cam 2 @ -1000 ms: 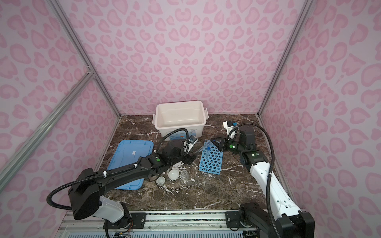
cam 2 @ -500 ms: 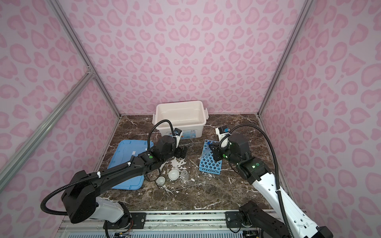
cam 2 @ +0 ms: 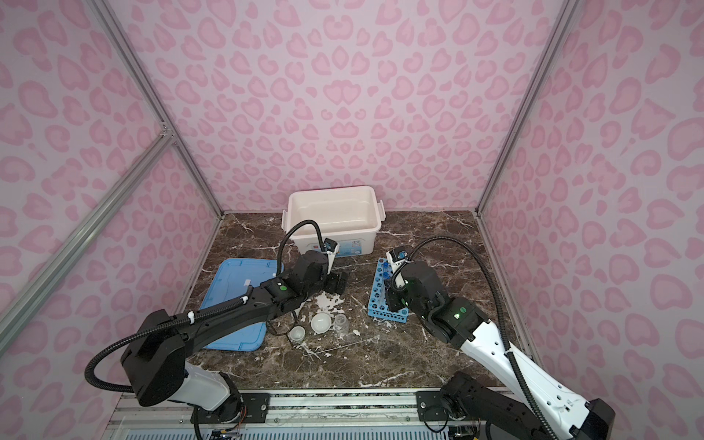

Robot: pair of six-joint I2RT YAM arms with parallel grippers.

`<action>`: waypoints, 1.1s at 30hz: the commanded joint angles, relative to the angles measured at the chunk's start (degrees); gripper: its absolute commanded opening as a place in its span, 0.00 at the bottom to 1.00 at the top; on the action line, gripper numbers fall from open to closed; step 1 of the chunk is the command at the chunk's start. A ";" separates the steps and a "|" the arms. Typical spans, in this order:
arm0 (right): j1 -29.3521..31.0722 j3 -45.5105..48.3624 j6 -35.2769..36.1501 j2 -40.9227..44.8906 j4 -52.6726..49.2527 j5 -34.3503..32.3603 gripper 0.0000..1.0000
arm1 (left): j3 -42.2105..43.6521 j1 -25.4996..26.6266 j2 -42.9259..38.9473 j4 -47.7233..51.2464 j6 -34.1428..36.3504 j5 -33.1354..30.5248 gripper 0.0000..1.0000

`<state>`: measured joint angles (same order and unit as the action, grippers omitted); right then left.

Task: Organize the chemistry lab equipment
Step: 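Carry the tube over the blue rack with the right gripper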

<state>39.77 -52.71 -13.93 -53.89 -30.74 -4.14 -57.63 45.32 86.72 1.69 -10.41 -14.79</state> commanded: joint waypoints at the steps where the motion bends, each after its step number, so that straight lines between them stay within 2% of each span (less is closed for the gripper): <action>1: 0.34 0.98 -0.70 -0.16 1.39 -4.47 0.12 | -0.66 -0.07 0.47 0.22 -0.34 0.26 0.99; 16: 0.31 3.03 -3.79 -1.33 5.65 -3.86 0.12 | -0.67 -0.07 1.44 0.18 -0.18 1.08 0.99; 33: 2.27 2.63 -2.81 -4.47 6.13 -5.64 0.12 | -0.38 -0.12 1.79 -0.11 0.36 0.99 0.99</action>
<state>41.47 -49.71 -17.12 -57.89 -25.41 -8.62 -57.63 45.34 88.16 1.85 -10.39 -13.91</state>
